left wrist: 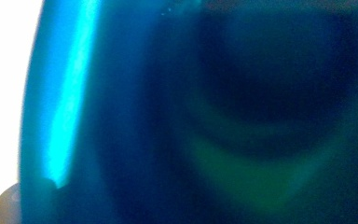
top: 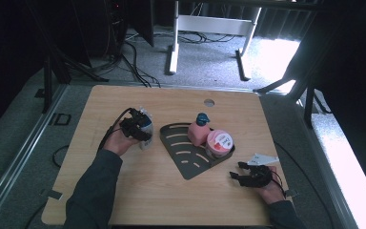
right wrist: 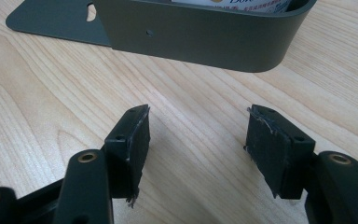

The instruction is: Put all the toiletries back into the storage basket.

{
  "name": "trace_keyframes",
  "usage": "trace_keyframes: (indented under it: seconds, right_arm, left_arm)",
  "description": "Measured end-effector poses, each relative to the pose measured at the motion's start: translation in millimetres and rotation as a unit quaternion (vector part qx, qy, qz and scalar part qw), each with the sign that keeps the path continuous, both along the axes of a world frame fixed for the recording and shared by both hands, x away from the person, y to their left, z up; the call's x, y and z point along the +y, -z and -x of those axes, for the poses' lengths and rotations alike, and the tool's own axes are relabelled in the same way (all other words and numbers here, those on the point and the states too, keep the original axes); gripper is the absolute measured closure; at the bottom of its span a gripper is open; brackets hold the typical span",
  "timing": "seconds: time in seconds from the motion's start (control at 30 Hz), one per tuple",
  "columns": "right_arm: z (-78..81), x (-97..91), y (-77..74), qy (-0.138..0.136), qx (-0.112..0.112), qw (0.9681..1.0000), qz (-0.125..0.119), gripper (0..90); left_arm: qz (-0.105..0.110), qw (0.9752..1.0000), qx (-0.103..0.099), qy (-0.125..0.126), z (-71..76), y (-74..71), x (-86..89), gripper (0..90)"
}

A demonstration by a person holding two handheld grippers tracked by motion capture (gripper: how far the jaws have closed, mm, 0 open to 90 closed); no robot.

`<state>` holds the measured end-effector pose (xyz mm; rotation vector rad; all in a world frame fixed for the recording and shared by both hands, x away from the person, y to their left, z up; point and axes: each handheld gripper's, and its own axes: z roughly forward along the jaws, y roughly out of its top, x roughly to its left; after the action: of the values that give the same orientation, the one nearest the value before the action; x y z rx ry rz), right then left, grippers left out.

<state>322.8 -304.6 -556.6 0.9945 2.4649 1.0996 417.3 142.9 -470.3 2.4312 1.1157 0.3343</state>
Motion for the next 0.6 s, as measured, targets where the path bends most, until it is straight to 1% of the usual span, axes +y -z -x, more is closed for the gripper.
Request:
trace_keyframes:
  seconds: [0.13, 0.6]
  right_arm:
    - [0.1, -0.1, 0.0, 0.000, 0.000, 1.0000, 0.000, 39.2]
    - [0.1, -0.2, 0.0, 0.000, 0.000, 1.0000, 0.000, 39.2]
  left_arm:
    - [0.003, 1.0000, 0.003, -0.001, 0.3, 0.0, 1.3, 55.2]
    - [0.005, 1.0000, -0.001, -0.001, 4.9, -2.0, 2.5, 55.1]
